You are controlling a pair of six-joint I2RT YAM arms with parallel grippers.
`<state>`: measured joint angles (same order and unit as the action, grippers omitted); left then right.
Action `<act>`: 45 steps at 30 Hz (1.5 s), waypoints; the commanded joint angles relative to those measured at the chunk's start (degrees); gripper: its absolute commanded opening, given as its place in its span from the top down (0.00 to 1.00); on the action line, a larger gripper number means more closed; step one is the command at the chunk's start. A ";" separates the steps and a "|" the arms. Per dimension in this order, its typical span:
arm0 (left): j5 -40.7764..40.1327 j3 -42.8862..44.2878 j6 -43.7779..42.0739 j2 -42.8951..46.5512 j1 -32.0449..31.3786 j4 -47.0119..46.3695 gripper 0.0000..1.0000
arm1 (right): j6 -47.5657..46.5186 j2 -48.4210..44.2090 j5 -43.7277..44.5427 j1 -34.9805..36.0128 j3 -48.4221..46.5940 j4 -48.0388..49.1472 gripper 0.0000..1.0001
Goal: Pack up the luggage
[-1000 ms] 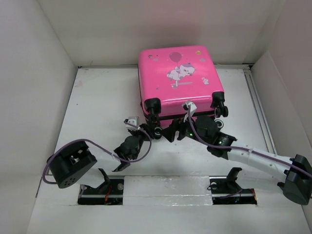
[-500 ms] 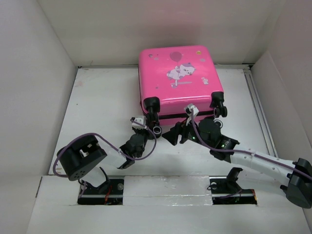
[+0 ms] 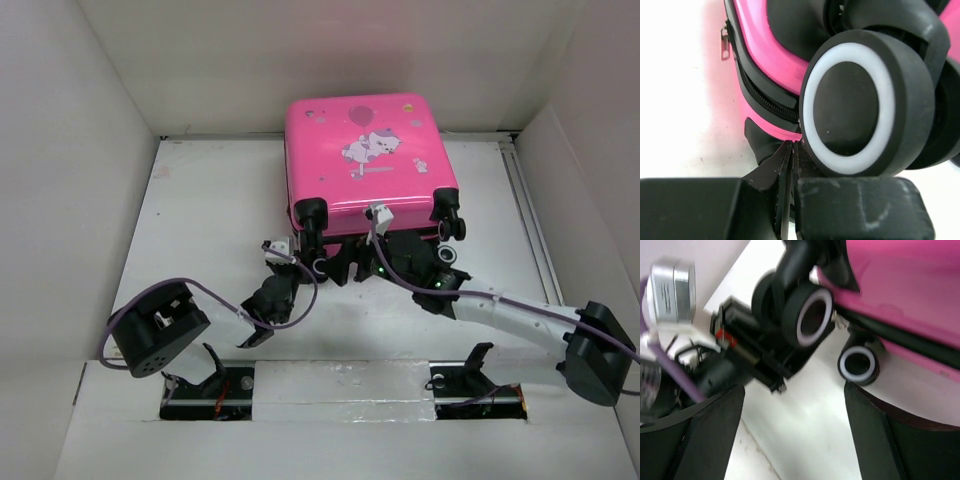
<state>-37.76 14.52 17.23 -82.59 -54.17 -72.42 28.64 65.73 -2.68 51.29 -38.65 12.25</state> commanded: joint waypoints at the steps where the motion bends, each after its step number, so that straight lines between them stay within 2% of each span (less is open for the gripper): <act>1: -1.88 0.33 0.26 2.61 0.91 -16.61 1.00 | 0.62 2.90 3.03 -0.49 -6.42 4.09 0.13; 9: -2.50 -1.43 2.45 1.55 0.91 -16.61 1.00 | 2.56 14.67 1.81 -1.01 -15.65 5.15 0.07; 15: -3.20 -3.09 3.68 3.30 1.52 -15.56 1.00 | 5.36 21.80 0.30 -1.01 -20.32 5.68 0.06; 16: -3.20 -3.10 3.68 3.83 1.53 -15.56 1.00 | 5.89 21.80 0.30 -1.01 -20.32 5.68 0.07; 18: -2.15 -3.62 4.21 3.84 2.05 -15.03 1.00 | 6.95 22.42 1.18 -1.01 -20.32 5.68 0.20; 20: -1.09 -3.63 4.21 3.84 2.05 -15.03 1.00 | 6.95 22.42 2.66 -1.01 -20.32 6.90 0.38; 21: -0.39 -3.63 4.21 3.31 2.05 -15.03 0.96 | 6.95 22.42 3.29 -1.01 -19.80 7.61 0.52; 24: 0.67 -3.63 4.83 2.17 2.05 -16.25 0.76 | 6.95 20.85 4.00 -1.01 -19.27 7.61 0.77; 27: 3.21 -3.63 4.22 1.55 2.05 -18.45 0.57 | 6.95 18.65 4.61 -1.01 -17.95 8.23 0.84; 29: 4.09 -3.63 4.21 0.94 2.05 -19.07 0.52 | 6.95 16.63 5.23 -1.01 -17.42 8.84 0.87; 34: 3.48 -1.87 2.80 -2.65 2.05 -21.87 0.48 | 6.95 14.86 -0.46 -1.01 -16.89 9.37 0.89; 37: 2.69 -0.73 1.14 -5.38 2.05 -27.23 0.48 | 7.48 14.25 -4.34 -1.01 -16.89 9.37 0.89; 45: 7.08 1.03 2.98 -8.38 2.05 -32.25 0.50 | 9.15 13.10 -5.50 -1.01 -15.75 10.42 0.90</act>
<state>-32.16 14.02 19.59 -90.80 -52.40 -74.63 36.80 79.83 -5.56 49.93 -54.52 18.61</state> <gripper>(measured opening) 0.508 0.099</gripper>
